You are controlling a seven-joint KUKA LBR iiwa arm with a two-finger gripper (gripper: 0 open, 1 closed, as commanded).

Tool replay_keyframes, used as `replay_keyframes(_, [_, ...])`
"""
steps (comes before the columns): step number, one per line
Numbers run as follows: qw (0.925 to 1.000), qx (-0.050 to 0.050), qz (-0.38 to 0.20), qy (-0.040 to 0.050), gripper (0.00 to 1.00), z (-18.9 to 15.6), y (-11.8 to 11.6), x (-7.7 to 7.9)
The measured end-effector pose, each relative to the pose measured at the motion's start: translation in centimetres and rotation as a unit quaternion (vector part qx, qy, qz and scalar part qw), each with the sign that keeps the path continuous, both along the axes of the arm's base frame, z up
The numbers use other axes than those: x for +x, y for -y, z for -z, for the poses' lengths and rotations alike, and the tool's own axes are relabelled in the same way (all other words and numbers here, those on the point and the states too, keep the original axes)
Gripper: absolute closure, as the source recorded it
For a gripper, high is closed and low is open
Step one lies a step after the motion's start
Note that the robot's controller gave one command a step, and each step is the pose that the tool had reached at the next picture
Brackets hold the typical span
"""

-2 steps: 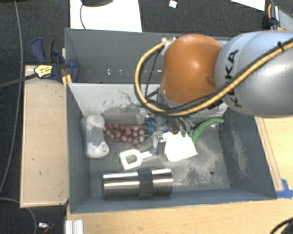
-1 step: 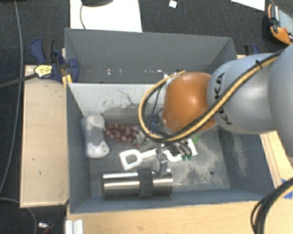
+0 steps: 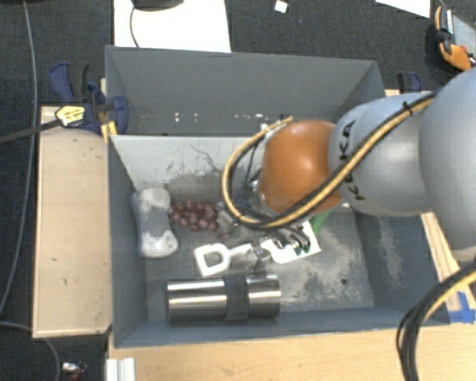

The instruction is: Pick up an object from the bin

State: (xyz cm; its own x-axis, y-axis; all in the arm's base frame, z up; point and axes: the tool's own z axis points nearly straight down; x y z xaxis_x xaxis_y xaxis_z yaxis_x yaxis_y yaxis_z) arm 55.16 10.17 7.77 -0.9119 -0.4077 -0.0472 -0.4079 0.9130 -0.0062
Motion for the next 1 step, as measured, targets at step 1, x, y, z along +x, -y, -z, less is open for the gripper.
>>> replay_keyframes(1, [0.9997,-0.002,-0.022,-0.0048,1.00,0.71,8.05,0.00])
